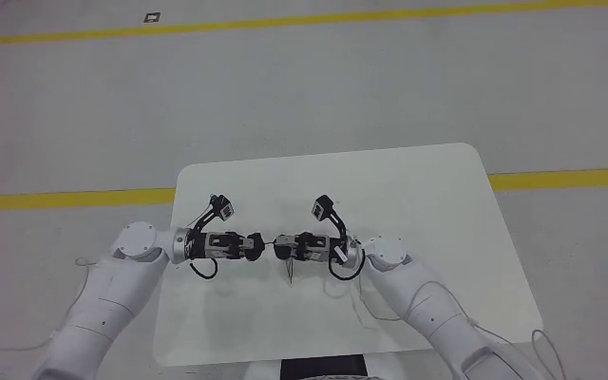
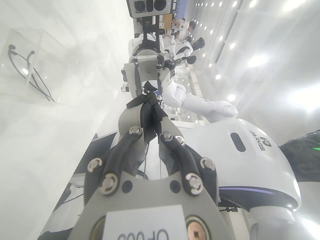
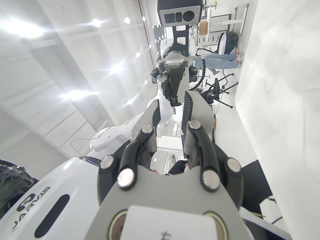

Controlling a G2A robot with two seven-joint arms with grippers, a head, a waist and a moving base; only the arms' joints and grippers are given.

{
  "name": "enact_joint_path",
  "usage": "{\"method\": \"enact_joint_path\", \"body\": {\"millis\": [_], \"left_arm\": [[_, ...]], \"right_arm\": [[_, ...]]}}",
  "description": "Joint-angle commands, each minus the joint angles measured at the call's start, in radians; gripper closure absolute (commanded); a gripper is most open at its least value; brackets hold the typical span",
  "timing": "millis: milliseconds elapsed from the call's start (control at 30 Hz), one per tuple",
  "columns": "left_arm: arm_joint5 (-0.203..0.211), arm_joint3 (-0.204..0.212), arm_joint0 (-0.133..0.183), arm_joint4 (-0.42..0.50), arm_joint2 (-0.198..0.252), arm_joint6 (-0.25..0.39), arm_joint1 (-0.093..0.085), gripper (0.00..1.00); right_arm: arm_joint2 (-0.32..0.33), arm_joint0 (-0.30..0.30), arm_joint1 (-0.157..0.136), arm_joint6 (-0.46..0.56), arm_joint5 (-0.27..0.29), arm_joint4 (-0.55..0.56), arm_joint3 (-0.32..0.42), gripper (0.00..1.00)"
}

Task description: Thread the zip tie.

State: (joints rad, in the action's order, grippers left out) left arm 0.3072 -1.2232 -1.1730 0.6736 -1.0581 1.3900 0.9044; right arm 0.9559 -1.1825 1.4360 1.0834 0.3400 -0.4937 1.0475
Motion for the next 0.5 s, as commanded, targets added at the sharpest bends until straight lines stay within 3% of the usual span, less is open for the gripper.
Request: {"method": "enact_joint_path", "body": {"millis": [0, 467], "left_arm": [[0.0, 0.0, 0.0, 0.0, 0.0, 0.0, 0.0, 1.0], [0.0, 0.0, 0.0, 0.0, 0.0, 0.0, 0.0, 1.0]], "right_arm": [[0.005, 0.0, 0.006, 0.004, 0.0, 0.001, -0.008, 0.88], [0.033, 0.013, 0.043, 0.027, 0.0, 0.025, -0.055, 0.96]]}}
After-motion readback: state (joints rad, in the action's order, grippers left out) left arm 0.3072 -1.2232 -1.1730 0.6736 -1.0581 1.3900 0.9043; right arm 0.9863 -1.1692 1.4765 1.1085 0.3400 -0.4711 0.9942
